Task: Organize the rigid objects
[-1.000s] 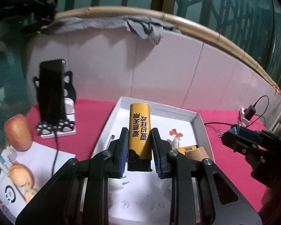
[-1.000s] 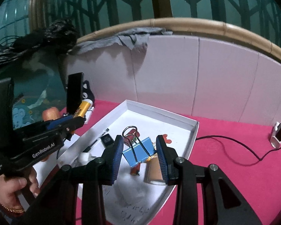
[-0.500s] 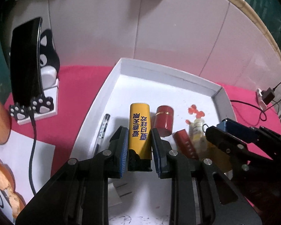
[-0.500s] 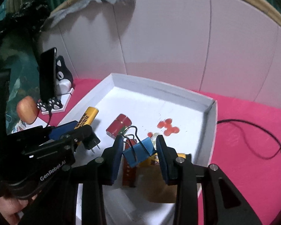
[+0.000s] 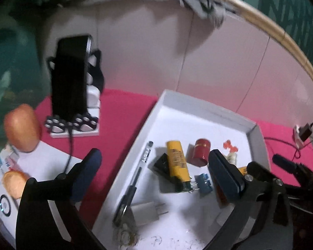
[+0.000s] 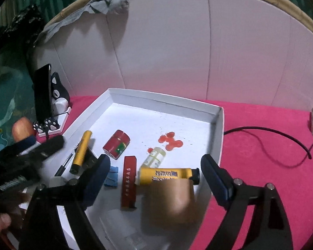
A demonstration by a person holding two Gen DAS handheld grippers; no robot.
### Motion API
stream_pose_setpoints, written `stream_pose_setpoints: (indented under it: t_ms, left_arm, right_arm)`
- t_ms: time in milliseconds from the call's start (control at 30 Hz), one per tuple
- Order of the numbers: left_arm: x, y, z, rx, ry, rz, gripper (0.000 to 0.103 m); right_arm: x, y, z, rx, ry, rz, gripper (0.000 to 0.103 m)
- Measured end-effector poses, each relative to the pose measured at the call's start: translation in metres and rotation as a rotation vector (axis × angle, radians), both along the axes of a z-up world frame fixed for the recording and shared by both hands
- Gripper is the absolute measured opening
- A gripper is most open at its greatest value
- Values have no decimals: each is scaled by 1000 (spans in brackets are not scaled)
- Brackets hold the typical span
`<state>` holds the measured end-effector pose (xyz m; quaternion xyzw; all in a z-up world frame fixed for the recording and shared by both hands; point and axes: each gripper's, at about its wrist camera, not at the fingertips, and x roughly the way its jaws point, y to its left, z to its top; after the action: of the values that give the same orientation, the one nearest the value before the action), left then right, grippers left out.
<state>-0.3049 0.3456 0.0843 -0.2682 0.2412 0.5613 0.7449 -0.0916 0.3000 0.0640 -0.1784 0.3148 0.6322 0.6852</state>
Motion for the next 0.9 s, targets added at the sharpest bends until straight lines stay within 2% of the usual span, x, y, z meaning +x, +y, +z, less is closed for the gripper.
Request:
stream_pose_setpoints:
  t_ms: [133,267,433,567,667,800,900]
  left_arm:
    - [-4,-27,20,91,1,32,103]
    - [1,-55,33,154,21,24,103]
    - [17,-86,42,205,102,-10,103]
    - [28,-110,48,204,118,-63,103]
    - [36,-130,57,236,140,-85,103]
    - [39,-160,69,291,166,-47,103]
    - [35,-175,74,297,168,41,103]
  right_arm:
    - [1,-13,0,17,16,-12,89]
    - [1,-28,2,35,3,-15,89]
    - [5,-50,7,63,-2,-21,89]
    - [6,-65,9,84,-16,-30,89]
    - [9,-82,12,113,-50,-55,89]
    - [17,-110,22,186,-79,-105,89]
    - [24,-132,31,227,-102,-137,89]
